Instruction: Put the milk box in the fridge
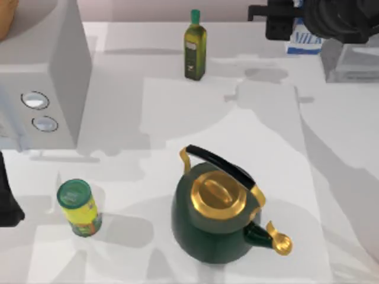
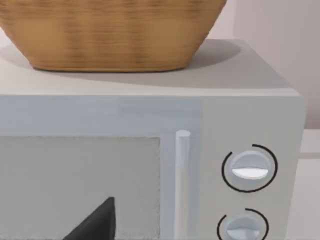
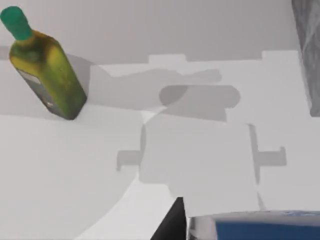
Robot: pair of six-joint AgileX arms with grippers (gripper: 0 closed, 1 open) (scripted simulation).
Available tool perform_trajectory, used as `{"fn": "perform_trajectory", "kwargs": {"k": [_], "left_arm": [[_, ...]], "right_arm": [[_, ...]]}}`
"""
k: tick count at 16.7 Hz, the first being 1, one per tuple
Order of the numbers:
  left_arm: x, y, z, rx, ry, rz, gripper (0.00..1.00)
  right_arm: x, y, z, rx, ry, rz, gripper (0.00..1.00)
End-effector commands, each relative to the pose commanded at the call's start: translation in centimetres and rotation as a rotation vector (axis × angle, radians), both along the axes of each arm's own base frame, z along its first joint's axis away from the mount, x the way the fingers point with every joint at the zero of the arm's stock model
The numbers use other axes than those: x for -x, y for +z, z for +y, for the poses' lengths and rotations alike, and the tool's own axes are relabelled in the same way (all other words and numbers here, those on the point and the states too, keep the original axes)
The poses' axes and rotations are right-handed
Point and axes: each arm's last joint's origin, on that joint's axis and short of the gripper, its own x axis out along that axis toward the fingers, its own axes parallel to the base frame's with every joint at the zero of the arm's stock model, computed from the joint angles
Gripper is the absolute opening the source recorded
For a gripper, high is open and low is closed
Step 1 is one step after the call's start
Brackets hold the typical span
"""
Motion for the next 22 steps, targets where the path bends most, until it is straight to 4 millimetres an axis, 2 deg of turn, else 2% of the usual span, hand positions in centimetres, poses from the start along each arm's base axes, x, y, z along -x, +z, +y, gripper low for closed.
{"fn": "perform_trajectory", "kwargs": {"k": [3,5,7,10,13,16,19,22], "left_arm": [[0.0,0.0,0.0,0.000,0.000,0.000,1.00],[0.0,0.0,0.0,0.000,0.000,0.000,1.00],[0.0,0.0,0.0,0.000,0.000,0.000,1.00],[0.0,0.0,0.0,0.000,0.000,0.000,1.00],[0.0,0.0,0.0,0.000,0.000,0.000,1.00],[0.0,0.0,0.0,0.000,0.000,0.000,1.00],[0.0,0.0,0.0,0.000,0.000,0.000,1.00],[0.0,0.0,0.0,0.000,0.000,0.000,1.00]], "right_arm": [[5.8,1.6,-6.9,-0.032,-0.015,-0.132,0.00],[10.5,0.9,-10.8,-0.045,-0.025,-0.235,0.00],[14.7,-1.3,-13.7,-0.045,-0.034,-0.338,0.00],[19.4,-5.9,-16.2,-0.028,-0.036,-0.496,0.00],[21.6,-10.7,-17.3,0.003,-0.023,-0.626,0.00],[22.3,-14.2,-17.8,0.036,-0.004,-0.717,0.00],[22.3,-15.8,-17.9,0.052,0.010,-0.759,0.00],[22.3,-15.9,-17.9,0.053,0.012,-0.761,0.00]]}}
